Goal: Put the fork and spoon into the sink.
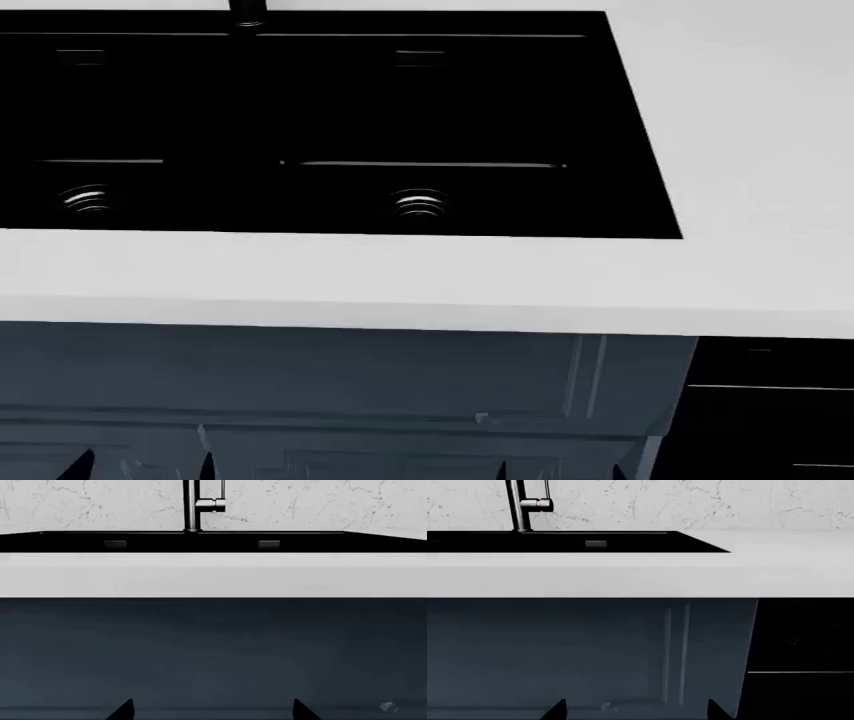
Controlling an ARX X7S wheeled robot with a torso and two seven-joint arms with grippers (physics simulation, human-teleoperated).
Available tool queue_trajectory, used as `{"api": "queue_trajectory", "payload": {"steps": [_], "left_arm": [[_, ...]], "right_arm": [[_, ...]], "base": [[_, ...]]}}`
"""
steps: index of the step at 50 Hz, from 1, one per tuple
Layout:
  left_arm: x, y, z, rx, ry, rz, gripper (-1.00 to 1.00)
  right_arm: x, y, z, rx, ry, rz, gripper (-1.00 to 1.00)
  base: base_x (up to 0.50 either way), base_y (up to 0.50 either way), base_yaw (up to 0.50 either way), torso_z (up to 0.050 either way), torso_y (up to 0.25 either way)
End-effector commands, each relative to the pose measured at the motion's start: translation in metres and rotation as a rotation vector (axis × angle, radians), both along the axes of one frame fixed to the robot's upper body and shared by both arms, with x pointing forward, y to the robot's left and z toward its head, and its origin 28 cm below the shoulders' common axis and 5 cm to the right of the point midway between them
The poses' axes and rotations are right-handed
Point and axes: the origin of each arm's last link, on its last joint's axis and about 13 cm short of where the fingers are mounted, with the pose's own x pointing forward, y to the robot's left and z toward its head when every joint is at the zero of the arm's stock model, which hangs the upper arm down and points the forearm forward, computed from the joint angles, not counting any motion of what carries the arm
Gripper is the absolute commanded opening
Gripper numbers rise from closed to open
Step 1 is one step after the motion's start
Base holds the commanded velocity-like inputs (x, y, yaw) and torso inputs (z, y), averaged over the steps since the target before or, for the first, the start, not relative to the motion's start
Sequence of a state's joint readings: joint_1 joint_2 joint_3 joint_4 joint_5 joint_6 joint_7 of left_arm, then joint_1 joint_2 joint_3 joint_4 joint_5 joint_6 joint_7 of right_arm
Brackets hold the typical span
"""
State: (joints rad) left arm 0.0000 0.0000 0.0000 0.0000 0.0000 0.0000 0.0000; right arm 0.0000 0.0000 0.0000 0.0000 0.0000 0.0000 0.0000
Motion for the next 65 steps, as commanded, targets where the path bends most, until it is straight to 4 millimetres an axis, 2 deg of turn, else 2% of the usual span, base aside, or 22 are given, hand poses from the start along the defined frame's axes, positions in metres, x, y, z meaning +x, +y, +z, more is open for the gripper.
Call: {"api": "queue_trajectory", "payload": {"steps": [1, 4, 14, 18, 23, 24, 28, 30, 31, 33, 35, 39, 42, 43, 45, 48, 53, 56, 65], "left_arm": [[0.000, 0.000, 0.001, 0.008, 0.000, 0.000, 1.00], [0.001, -0.001, 0.000, -0.005, 0.003, -0.007, 1.00], [0.001, -0.001, 0.000, -0.001, 0.000, -0.006, 1.00], [0.002, 0.000, 0.005, -0.002, -0.012, -0.005, 1.00], [0.004, 0.002, 0.043, 0.011, -0.109, 0.035, 1.00], [0.002, 0.003, 0.055, 0.022, -0.148, 0.042, 1.00], [-0.010, 0.009, 0.107, 0.067, -0.263, 0.099, 1.00], [-0.015, 0.010, 0.122, 0.051, -0.266, 0.096, 1.00], [-0.017, 0.011, 0.120, 0.043, -0.258, 0.096, 1.00], [-0.021, 0.011, 0.137, 0.041, -0.273, 0.079, 1.00], [-0.024, 0.013, 0.153, 0.015, -0.286, 0.042, 1.00], [-0.031, 0.017, 0.183, -0.065, -0.333, 0.003, 1.00], [-0.035, 0.020, 0.203, -0.014, -0.411, 0.032, 1.00], [-0.035, 0.022, 0.208, -0.001, -0.440, 0.119, 1.00], [-0.034, 0.023, 0.212, -0.019, -0.434, 0.127, 1.00], [-0.031, 0.022, 0.209, 0.047, -0.455, 0.177, 1.00], [-0.030, 0.026, 0.207, -0.051, -0.411, 0.148, 1.00], [-0.028, 0.024, 0.206, -0.038, -0.413, 0.136, 1.00], [-0.027, 0.023, 0.203, -0.024, -0.411, 0.131, 1.00]], "right_arm": [[0.000, 0.001, 0.000, -0.006, 0.000, 0.000, 1.00], [0.000, 0.001, -0.006, -0.005, 0.024, -0.002, 1.00], [0.001, 0.000, -0.008, -0.024, 0.032, -0.006, 1.00], [0.001, -0.001, -0.003, -0.032, 0.024, -0.024, 1.00], [0.001, -0.001, 0.040, -0.083, -0.067, -0.024, 1.00], [-0.003, 0.000, 0.062, -0.107, -0.118, -0.024, 1.00], [-0.016, -0.001, 0.105, -0.128, -0.227, -0.003, 1.00], [-0.021, -0.001, 0.121, -0.127, -0.267, 0.005, 1.00], [-0.024, -0.002, 0.131, -0.116, -0.276, 0.012, 1.00], [-0.027, -0.005, 0.149, -0.104, -0.308, 0.017, 1.00], [-0.031, -0.006, 0.164, -0.043, -0.314, 0.085, 1.00], [-0.030, -0.008, 0.185, -0.072, -0.384, 0.053, 1.00], [-0.027, -0.011, 0.198, -0.128, -0.470, 0.013, 1.00], [-0.028, -0.011, 0.200, -0.117, -0.464, 0.028, 1.00], [-0.033, -0.010, 0.204, -0.126, -0.472, 0.026, 1.00], [-0.034, -0.013, 0.204, -0.143, -0.473, 0.018, 1.00], [-0.031, -0.016, 0.198, -0.117, -0.470, 0.011, 1.00], [-0.026, -0.018, 0.192, -0.127, -0.453, -0.001, 1.00], [-0.026, -0.018, 0.191, -0.130, -0.451, 0.000, 1.00]], "base": [[0.00, 0.00, 0.00, 0.000, 0.000], [0.00, 0.00, 0.00, 0.000, 0.000], [0.00, 0.00, 0.00, 0.000, 0.000], [0.00, 0.00, 0.00, 0.000, 0.000], [0.00, 0.00, 0.00, 0.000, 0.000], [0.00, 0.00, 0.00, 0.000, 0.000], [0.00, 0.00, 0.00, 0.000, 0.000], [0.00, 0.00, 0.00, 0.000, 0.000], [0.00, 0.00, 0.00, 0.000, 0.000], [0.00, 0.00, 0.00, 0.000, 0.000], [0.00, 0.00, 0.00, 0.000, 0.000], [0.00, 0.00, 0.00, 0.000, 0.000], [0.00, 0.00, 0.00, 0.000, 0.000], [0.00, 0.00, 0.00, 0.000, 0.000], [0.00, 0.00, 0.00, 0.000, 0.000], [0.00, 0.00, 0.00, 0.000, 0.000], [0.00, 0.05, 0.00, 0.000, 0.000], [0.00, 0.33, 0.00, 0.000, 0.000], [0.00, 0.38, 0.00, 0.000, 0.000]]}}
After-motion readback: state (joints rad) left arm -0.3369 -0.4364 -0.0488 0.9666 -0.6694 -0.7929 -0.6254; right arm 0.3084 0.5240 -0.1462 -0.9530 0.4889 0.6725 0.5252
